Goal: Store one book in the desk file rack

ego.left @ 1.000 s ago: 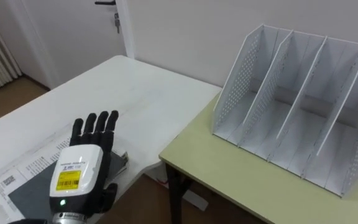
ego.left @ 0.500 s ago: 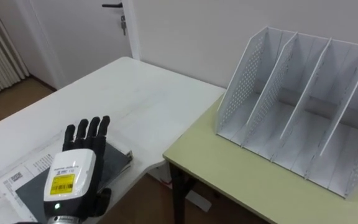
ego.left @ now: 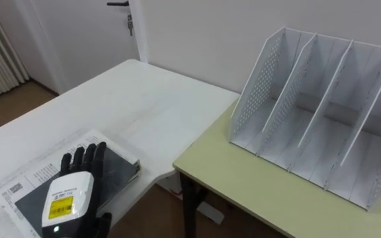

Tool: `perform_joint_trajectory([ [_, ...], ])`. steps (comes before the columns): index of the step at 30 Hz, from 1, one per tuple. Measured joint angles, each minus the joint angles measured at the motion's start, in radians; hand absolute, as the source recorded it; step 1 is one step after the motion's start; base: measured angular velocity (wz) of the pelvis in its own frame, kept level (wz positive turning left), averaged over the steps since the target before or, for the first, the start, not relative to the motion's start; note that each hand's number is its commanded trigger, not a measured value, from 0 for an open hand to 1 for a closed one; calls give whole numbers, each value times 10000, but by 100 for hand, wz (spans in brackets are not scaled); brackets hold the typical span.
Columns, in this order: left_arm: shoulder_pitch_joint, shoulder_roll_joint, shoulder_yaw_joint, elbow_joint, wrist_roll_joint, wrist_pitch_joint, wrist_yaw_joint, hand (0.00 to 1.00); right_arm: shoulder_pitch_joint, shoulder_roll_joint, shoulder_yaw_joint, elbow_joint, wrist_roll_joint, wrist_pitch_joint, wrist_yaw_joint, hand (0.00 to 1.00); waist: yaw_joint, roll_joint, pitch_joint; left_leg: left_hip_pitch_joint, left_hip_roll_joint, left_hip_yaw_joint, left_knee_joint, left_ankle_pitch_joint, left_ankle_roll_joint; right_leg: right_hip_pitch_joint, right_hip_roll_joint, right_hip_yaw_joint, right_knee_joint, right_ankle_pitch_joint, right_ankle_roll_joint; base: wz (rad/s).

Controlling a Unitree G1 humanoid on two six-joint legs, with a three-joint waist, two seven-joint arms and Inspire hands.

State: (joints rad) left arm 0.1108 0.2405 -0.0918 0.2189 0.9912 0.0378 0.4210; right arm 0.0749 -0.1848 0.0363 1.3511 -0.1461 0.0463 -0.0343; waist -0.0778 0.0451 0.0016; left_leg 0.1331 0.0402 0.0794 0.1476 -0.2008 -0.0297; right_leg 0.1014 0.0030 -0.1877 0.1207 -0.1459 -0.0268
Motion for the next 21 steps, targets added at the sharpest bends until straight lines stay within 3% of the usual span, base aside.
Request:
perform_joint_trajectory([
  [5,3,-191,-2,326,1,66,-51,0,1,-33,-1,-28,20,144,-98,0,11,16,-8,3,0,7,0,0,0,24,-1,-4,24,0,0,1],
  [6,2,-234,-2,419,1,69,-105,4,-3,-48,-1,-45,46,189,-109,0,12,29,-17,4,0,7,0,0,0,24,-2,-5,33,0,0,0],
  [7,2,-257,-3,498,1,73,-152,77,0,-48,-3,-77,30,195,-133,0,-10,41,-21,0,1,8,1,0,0,28,-1,-3,42,0,0,0],
  [8,2,-266,-3,549,-4,73,-166,100,9,-46,-12,-103,-4,194,-141,0,-10,36,-17,-1,1,8,0,0,0,32,-1,-5,45,0,-1,0],
  [13,-25,-279,3,769,-665,76,-206,100,119,-48,-29,-351,-186,247,-177,0,-18,-33,-7,4,2,10,3,1,2,-55,-9,-14,145,-57,9,0],
  [21,-185,-259,445,716,-623,56,419,100,358,-55,-187,-768,-595,644,-163,0,40,-71,-36,204,-3,36,-11,2,3,60,26,210,169,-84,3,-7],
])
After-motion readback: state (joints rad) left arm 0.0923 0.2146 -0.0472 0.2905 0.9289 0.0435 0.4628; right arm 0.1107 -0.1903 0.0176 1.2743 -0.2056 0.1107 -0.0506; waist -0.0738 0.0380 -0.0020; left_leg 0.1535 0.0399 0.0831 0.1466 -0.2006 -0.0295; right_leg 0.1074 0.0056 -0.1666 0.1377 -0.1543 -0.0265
